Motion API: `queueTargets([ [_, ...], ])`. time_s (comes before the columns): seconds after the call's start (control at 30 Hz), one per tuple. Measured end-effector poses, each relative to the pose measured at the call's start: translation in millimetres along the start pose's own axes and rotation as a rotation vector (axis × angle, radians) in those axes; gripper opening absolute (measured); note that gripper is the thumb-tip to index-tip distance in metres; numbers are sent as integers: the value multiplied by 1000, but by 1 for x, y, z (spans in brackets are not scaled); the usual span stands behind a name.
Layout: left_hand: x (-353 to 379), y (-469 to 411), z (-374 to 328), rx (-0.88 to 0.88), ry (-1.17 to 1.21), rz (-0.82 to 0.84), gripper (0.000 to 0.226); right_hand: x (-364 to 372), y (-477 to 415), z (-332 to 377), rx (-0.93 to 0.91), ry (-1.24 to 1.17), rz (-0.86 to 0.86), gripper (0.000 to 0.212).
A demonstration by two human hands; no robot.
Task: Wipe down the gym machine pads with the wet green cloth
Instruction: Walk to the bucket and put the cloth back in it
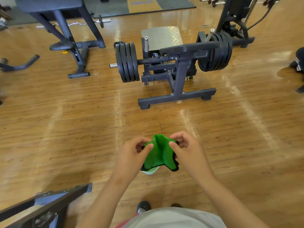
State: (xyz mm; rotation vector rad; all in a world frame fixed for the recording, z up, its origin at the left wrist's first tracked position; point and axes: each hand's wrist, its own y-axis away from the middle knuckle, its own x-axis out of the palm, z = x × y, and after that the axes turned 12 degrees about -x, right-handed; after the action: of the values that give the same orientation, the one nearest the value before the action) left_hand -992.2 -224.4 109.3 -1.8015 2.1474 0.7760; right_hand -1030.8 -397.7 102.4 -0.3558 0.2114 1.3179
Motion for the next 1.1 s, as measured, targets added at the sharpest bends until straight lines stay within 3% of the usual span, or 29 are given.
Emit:
queueTargets([
  [0.27,11,10,-12,22,120,42,19,14,5,8,-12,-77,51,13],
  [0.5,20,15,-8,204,-5,35,49,9,3,14,41,-220,37,19],
  [0.6,21,11,-8,201,-16,15,42,5,2,19,16,-258,99,21],
  [0.7,12,2,-7,102,128,67,31,-11,-5,22,0,-274,92,17],
  [0.83,-2,-6,-6,-116,562,213,20,-31,-16,6,-7,-215,-55,8],
  [0.97,-9,-10,-5,-172,766,361,32,-24,-18,-13,148,-297,297,52],
  [1.03,-9,-11,-5,-182,795,397,35,-12,-16,-18,212,-422,408,48],
  [1.1,-9,-13,-2,-195,806,384,35,-4,-14,-20,246,-547,393,36],
])
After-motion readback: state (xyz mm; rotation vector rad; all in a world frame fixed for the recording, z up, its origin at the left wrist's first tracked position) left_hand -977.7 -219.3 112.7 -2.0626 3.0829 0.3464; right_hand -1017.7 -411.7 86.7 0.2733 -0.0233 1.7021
